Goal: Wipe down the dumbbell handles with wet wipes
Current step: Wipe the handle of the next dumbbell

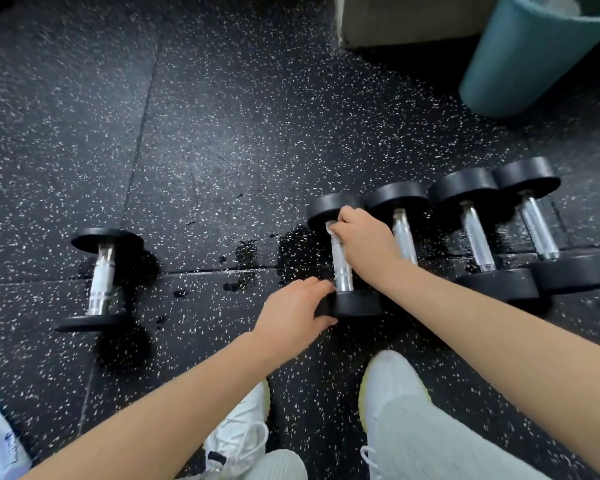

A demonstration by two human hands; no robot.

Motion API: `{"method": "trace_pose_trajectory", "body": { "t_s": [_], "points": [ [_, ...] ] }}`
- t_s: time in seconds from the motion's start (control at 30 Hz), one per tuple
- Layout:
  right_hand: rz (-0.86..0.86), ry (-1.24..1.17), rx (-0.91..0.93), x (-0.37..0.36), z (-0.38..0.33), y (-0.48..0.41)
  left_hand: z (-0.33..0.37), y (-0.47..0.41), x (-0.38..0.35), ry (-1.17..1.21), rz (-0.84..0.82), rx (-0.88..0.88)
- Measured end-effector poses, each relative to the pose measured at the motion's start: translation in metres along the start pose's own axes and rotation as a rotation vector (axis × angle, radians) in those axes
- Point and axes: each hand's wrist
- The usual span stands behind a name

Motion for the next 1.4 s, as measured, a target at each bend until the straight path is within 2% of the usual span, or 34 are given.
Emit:
{"method": "trace_pose_trajectory", "body": {
  "t_s": [0.07,0.23,0.4,0.5,0.67,0.73,0.87,0.93,1.07,1.17,1.27,1.4],
  "points": [
    [-0.009,0.000,0.006,-0.002,0.002,0.015,-0.001,0.002,-0.001,0.008,0.000,0.012],
    [-0.113,0.016,0.176,0.009,0.012,0.037,-0.001,0.002,-0.002,0.004,-0.002,0.013],
    [-0.099,0.084,0.112,0.010,0.002,-0.004,0.000,0.001,-0.002,-0.010,-0.005,0.001],
    [-0.118,0.098,0.120,0.009,0.000,0.000,-0.002,0.001,-0.001,-0.015,-0.013,-0.001],
    [-0.307,0.053,0.364,0.018,0.016,0.032,-0.002,0.000,0.000,-0.019,-0.022,-0.015],
    [-0.320,0.098,0.358,0.019,0.017,0.024,-0.001,0.000,0.000,-0.014,-0.016,-0.010],
    [-0.191,0.131,0.235,0.013,0.004,-0.001,-0.001,0.001,-0.001,-0.010,-0.007,-0.002],
    [-0.182,0.099,0.217,0.009,0.003,0.000,-0.002,0.001,0.001,-0.001,-0.016,0.006],
    [-0.351,-0.029,0.319,0.017,0.020,0.020,-0.002,-0.001,0.002,0.025,-0.015,0.019],
    [-0.475,0.007,0.407,0.028,0.023,0.027,-0.001,-0.001,0.002,0.038,-0.005,0.024],
    [-0.404,0.080,0.408,0.029,0.019,0.010,0.000,0.000,0.002,0.045,0.002,0.035],
    [-0.220,0.001,0.234,0.023,0.014,-0.006,-0.002,0.000,0.004,0.067,-0.001,0.052]
  ]
}}
Point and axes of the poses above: each hand's wrist, its own y-axis away from the middle knuckle, its own x-axis out of the back of the hand, z = x × y, and after that the axes turned 15 degrees about -x, right-handed
